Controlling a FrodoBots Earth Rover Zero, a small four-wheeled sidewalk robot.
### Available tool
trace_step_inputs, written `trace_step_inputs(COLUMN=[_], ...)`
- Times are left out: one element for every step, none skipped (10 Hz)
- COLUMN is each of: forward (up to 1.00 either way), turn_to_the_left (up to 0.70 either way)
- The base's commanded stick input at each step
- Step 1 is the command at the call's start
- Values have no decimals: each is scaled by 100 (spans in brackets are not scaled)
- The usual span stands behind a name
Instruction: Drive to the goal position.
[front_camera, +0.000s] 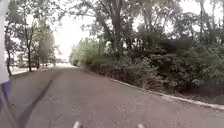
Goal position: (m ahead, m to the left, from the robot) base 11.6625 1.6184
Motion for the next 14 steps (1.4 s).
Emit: trace_step_inputs(forward=[45,45,45,45,45,45,45,45,45,45,45,45,45,45], turn_to_the_left=[0,0,0,0,0,0,0,0,0,0,6,17,27,27])
